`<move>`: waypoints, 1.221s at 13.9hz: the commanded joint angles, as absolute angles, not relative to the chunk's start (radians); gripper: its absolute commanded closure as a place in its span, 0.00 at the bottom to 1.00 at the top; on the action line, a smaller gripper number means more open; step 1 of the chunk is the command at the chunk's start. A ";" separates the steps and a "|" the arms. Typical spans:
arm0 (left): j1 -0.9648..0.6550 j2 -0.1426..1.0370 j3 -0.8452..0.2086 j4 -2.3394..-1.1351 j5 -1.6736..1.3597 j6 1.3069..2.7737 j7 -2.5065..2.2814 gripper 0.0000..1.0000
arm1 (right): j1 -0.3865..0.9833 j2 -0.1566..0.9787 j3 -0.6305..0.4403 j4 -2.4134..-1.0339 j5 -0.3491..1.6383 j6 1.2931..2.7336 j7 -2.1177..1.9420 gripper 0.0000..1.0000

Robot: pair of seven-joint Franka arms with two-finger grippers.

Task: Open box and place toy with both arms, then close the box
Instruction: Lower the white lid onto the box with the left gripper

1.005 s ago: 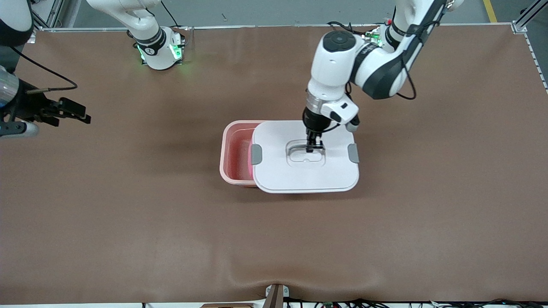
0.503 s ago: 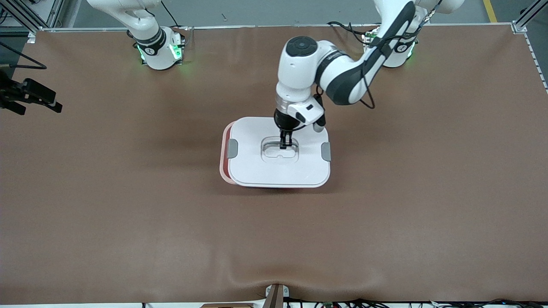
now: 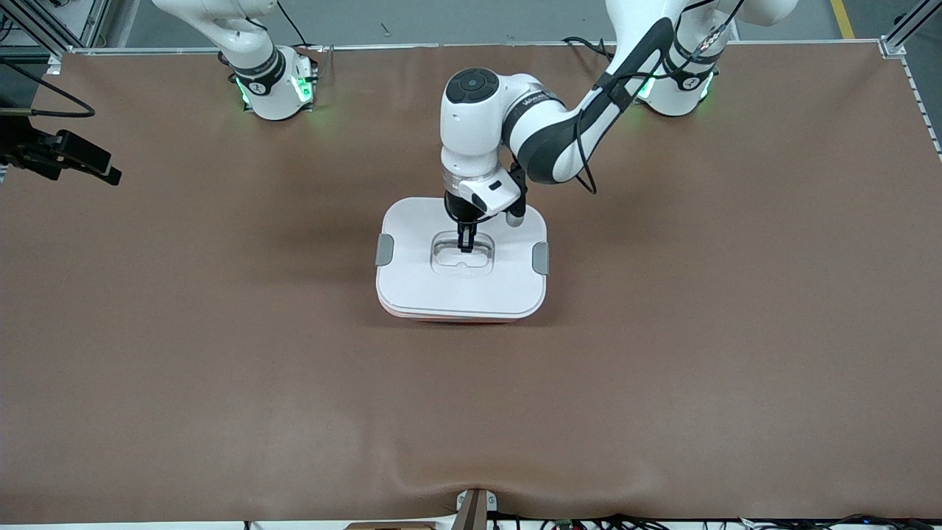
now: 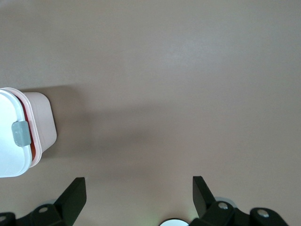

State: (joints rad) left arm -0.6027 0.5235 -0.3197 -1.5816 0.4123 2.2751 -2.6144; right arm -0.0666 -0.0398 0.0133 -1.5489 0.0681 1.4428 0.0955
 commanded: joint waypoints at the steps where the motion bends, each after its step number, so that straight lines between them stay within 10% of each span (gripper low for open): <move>1: -0.612 0.521 -0.311 -1.566 0.445 2.250 -2.663 1.00 | -0.049 -0.058 -0.012 -1.548 0.048 1.419 0.098 0.00; 17: -0.630 0.574 -0.311 -1.545 0.506 2.260 -2.717 1.00 | -0.052 -0.045 -0.009 -1.551 0.009 1.424 -0.052 0.00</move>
State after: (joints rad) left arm -0.6176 0.5597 -0.3180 -1.5747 0.4791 2.2692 -2.6947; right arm -0.0597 -0.0432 -0.0080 -1.5509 0.0316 1.4286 -0.0409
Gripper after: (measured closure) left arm 0.930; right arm 0.000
